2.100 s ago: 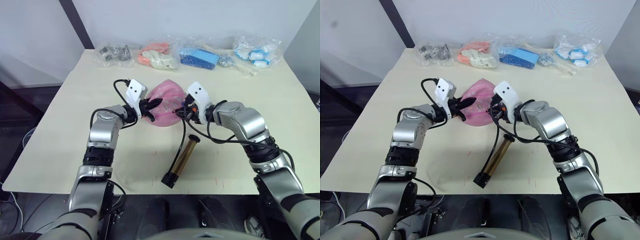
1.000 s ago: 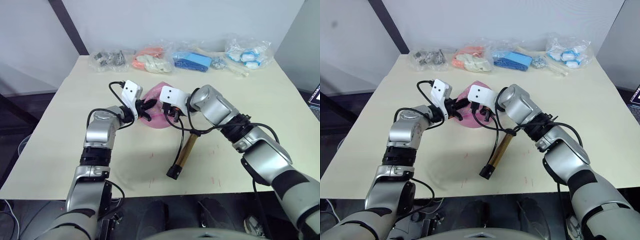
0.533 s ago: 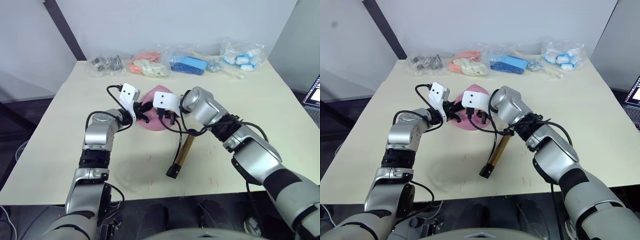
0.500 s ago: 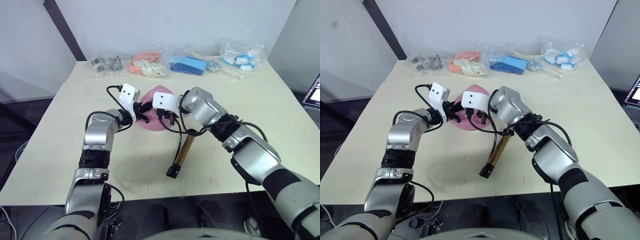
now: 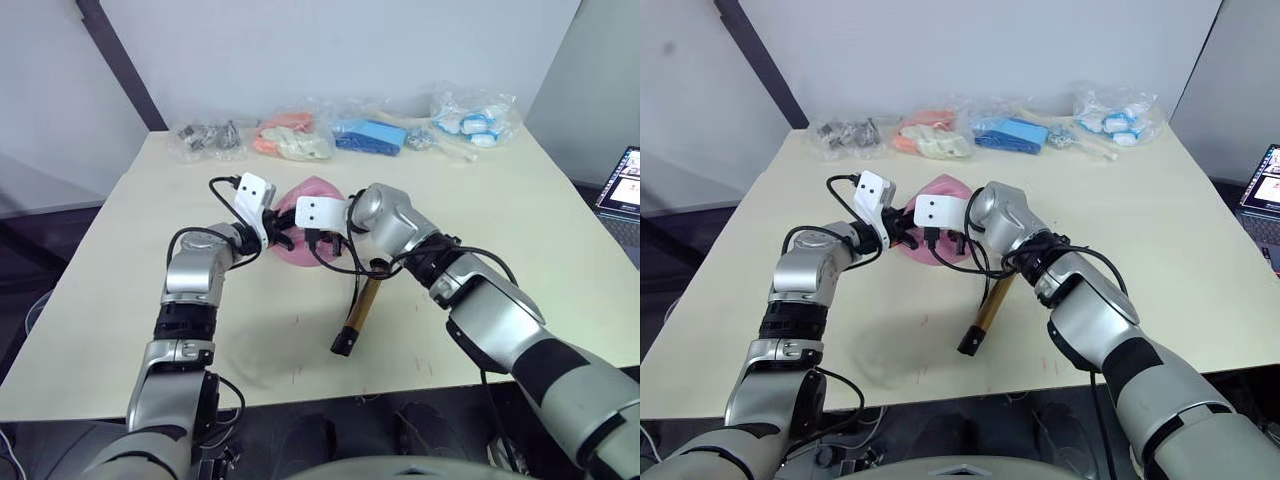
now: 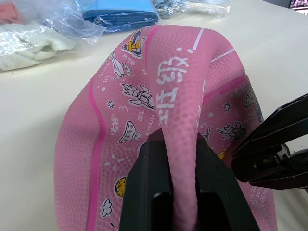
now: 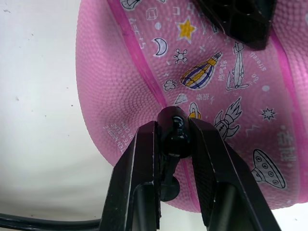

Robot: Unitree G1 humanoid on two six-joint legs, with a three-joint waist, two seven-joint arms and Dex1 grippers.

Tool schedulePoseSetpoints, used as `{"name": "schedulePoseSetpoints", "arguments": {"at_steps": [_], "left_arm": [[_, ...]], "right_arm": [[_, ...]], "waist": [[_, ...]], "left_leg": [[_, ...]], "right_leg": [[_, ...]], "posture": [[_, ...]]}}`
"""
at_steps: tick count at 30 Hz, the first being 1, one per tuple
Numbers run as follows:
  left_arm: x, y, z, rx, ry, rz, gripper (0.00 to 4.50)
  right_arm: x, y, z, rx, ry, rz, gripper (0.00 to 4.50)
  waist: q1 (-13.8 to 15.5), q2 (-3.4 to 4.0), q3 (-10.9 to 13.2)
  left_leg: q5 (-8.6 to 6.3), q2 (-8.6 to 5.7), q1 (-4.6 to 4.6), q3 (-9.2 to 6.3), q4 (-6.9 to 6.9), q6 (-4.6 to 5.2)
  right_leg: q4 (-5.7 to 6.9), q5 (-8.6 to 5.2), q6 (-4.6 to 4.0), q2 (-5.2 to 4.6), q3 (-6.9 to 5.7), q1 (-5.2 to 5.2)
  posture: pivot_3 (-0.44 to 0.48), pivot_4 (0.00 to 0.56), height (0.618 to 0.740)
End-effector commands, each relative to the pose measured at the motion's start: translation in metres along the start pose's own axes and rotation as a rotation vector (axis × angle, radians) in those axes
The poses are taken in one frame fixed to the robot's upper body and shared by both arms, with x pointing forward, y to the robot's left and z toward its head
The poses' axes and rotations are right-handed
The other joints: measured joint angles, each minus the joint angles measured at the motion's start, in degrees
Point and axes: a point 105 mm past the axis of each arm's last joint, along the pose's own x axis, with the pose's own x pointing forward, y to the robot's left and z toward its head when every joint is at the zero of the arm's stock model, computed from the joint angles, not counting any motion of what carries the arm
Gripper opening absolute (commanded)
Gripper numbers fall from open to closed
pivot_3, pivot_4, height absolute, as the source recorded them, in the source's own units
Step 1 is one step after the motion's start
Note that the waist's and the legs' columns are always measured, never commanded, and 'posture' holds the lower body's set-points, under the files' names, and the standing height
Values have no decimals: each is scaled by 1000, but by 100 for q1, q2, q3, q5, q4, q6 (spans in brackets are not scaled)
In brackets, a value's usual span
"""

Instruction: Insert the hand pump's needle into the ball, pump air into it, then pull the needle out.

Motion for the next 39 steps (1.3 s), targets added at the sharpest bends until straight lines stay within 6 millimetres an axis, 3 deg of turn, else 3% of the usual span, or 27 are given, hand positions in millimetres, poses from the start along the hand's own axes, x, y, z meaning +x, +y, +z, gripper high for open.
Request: {"name": "schedulePoseSetpoints", "arguments": {"at_steps": [1, 16, 22, 39], "left_arm": [[10, -26, -46, -97, 149, -101, 0], [8, -26, -48, -106, 148, -96, 0], [7, -25, -49, -110, 149, -92, 0], [5, -31, -52, -112, 143, -124, 0]], "right_arm": [[20, 25, -27, 36, 95, 57, 365], [34, 34, -41, 30, 156, 36, 365], [38, 35, -23, 50, 91, 22, 365], [45, 50, -4, 42, 12, 85, 365]], "waist": [[-4, -3, -5], [-19, 19, -30], [-60, 16, -34], [-137, 32, -35]], "left_leg": [[0, 0, 4, 0, -4, 0], [-1, 2, 23, -10, -19, -1], [-1, 2, 34, -20, -29, -2], [-3, -28, 35, -137, -36, -5]], "right_leg": [[-1, -5, 7, 1, 2, 1], [-2, -8, 6, 11, 16, 0], [-3, -11, 4, 19, 24, 1], [-7, -12, 4, 29, 16, 1]], "posture": [[0, 150, 738], [0, 150, 738], [0, 150, 738], [0, 150, 738]]}}
